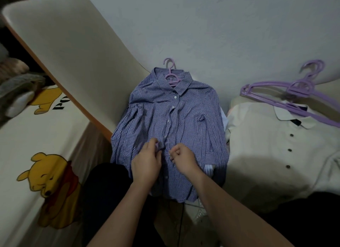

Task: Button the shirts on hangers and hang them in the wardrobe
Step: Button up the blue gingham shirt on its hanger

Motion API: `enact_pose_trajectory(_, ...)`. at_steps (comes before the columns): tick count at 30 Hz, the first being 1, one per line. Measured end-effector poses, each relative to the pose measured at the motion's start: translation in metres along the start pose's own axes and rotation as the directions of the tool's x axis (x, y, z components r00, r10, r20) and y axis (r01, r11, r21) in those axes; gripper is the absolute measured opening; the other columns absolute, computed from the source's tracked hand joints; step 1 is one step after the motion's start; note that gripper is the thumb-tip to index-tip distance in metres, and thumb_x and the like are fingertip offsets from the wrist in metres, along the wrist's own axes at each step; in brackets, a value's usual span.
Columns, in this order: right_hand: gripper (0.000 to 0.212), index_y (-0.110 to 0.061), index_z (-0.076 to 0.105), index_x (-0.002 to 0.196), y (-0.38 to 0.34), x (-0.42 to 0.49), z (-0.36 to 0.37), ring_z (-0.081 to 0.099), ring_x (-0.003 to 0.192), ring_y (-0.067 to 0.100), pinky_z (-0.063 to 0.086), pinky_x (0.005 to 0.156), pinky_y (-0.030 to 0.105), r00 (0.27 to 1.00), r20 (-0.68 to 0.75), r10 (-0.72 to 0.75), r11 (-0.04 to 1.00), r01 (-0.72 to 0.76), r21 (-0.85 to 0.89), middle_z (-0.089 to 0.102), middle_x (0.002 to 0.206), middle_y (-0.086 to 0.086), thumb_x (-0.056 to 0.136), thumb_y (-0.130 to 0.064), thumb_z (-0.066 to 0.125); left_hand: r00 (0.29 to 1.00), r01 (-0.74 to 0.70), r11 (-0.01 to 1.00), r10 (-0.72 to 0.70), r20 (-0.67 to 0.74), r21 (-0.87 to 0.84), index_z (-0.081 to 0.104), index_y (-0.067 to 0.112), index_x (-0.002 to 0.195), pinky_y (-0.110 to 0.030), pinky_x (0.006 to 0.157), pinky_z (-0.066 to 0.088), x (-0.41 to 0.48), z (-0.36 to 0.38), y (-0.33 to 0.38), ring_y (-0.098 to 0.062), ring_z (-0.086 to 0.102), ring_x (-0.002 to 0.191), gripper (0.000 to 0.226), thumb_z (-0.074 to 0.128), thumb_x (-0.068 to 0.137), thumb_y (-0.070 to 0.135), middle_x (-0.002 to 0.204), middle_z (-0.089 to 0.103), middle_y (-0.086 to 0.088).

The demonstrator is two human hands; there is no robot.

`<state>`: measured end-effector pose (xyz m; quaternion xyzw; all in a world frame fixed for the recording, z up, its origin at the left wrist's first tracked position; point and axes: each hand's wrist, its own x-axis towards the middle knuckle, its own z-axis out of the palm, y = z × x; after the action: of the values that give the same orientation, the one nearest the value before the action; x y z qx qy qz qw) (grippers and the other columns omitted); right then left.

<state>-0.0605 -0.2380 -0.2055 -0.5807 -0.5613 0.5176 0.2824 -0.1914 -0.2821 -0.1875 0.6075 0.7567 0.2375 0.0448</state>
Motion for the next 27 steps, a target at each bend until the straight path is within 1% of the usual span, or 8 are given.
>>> enact_pose_trajectory(4, 0.010, -0.013, 0.060, 0.092, 0.000, -0.001, 0.002, 0.063, 0.078, 0.021, 0.050, 0.065, 0.028, 0.999, -0.026, -0.019, 1.000, 0.018, -0.022, 0.067, 0.088, 0.008, 0.100, -0.012, 0.054, 0.996, -0.059, 0.997, 0.056, 0.064, 0.042, 0.064, 0.027, 0.110, -0.038, 0.067, 0.053, 0.000, 0.004, -0.004, -0.023, 0.066, 0.087, 0.015, 0.059, 0.097, 0.032, 0.104, 0.059, 0.005)
enact_pose_trajectory(6, 0.009, -0.013, 0.061, 0.091, 0.001, 0.000, 0.004, 0.063, 0.078, 0.020, 0.048, 0.062, 0.024, 0.999, -0.040, -0.031, 0.998, 0.029, -0.059, 0.067, 0.086, 0.008, 0.098, -0.011, 0.056, 0.992, -0.048, 0.998, 0.043, 0.120, 0.046, 0.067, 0.029, 0.109, -0.037, 0.071, 0.053, 0.002, 0.005, -0.004, -0.021, 0.066, 0.091, 0.016, 0.059, 0.097, 0.034, 0.105, 0.058, 0.007)
enact_pose_trajectory(8, 0.006, -0.011, 0.062, 0.091, 0.003, 0.000, 0.004, 0.059, 0.072, 0.016, 0.043, 0.057, 0.018, 0.998, -0.041, -0.046, 0.996, 0.042, -0.083, 0.064, 0.080, 0.005, 0.096, -0.010, 0.058, 0.984, -0.047, 0.997, 0.036, 0.173, 0.057, 0.064, 0.031, 0.117, -0.038, 0.074, 0.053, 0.003, 0.006, -0.002, -0.022, 0.065, 0.094, 0.022, 0.057, 0.096, 0.035, 0.111, 0.056, 0.007)
enact_pose_trajectory(11, 0.005, -0.009, 0.062, 0.091, 0.004, 0.001, 0.004, 0.056, 0.071, 0.016, 0.041, 0.058, 0.022, 0.999, -0.022, -0.033, 0.996, 0.031, -0.083, 0.059, 0.076, 0.003, 0.095, -0.010, 0.060, 0.974, -0.066, 0.995, 0.048, 0.222, 0.073, 0.052, 0.034, 0.138, -0.037, 0.074, 0.052, 0.006, 0.006, 0.002, -0.024, 0.064, 0.097, 0.041, 0.056, 0.097, 0.036, 0.123, 0.048, 0.003)
enact_pose_trajectory(14, 0.010, -0.013, 0.060, 0.086, 0.005, 0.004, 0.004, 0.054, 0.070, 0.015, 0.042, 0.060, 0.024, 1.000, -0.010, -0.027, 0.996, 0.026, -0.083, 0.055, 0.072, -0.001, 0.095, -0.009, 0.059, 0.968, -0.107, 0.986, 0.073, 0.240, 0.130, 0.045, 0.034, 0.144, -0.036, 0.072, 0.049, 0.014, 0.006, 0.007, -0.024, 0.063, 0.096, 0.046, 0.053, 0.099, 0.037, 0.127, 0.042, 0.000)
enact_pose_trajectory(19, 0.020, -0.019, 0.052, 0.080, 0.005, 0.005, 0.003, 0.049, 0.068, 0.012, 0.041, 0.062, 0.025, 0.999, -0.007, -0.047, 0.990, 0.045, -0.137, 0.051, 0.072, -0.004, 0.093, -0.005, 0.057, 0.964, -0.180, 0.958, 0.127, 0.233, 0.222, 0.051, 0.024, 0.123, -0.034, 0.057, 0.041, 0.022, 0.004, 0.013, -0.020, 0.053, 0.080, 0.024, 0.048, 0.101, 0.033, 0.118, 0.041, -0.001)
enact_pose_trajectory(22, 0.028, -0.020, 0.044, 0.075, 0.004, 0.003, 0.003, 0.042, 0.063, 0.012, 0.035, 0.056, 0.026, 0.998, 0.011, -0.056, 0.985, 0.057, -0.163, 0.046, 0.069, -0.002, 0.093, 0.000, 0.054, 0.955, -0.258, 0.919, 0.196, 0.223, 0.298, 0.051, 0.021, 0.119, -0.033, 0.051, 0.039, 0.021, 0.005, 0.017, -0.020, 0.055, 0.083, 0.021, 0.048, 0.101, 0.032, 0.117, 0.042, -0.003)
enact_pose_trajectory(27, 0.017, -0.016, 0.052, 0.083, 0.005, 0.003, 0.004, 0.046, 0.064, 0.008, 0.037, 0.054, 0.014, 0.996, -0.014, -0.084, 0.984, 0.081, -0.159, 0.050, 0.070, -0.004, 0.092, -0.002, 0.056, 0.967, -0.174, 0.941, 0.107, 0.232, 0.290, 0.050, 0.017, 0.118, -0.034, 0.056, 0.039, 0.020, 0.004, 0.018, -0.021, 0.059, 0.085, 0.023, 0.048, 0.102, 0.034, 0.121, 0.040, -0.003)
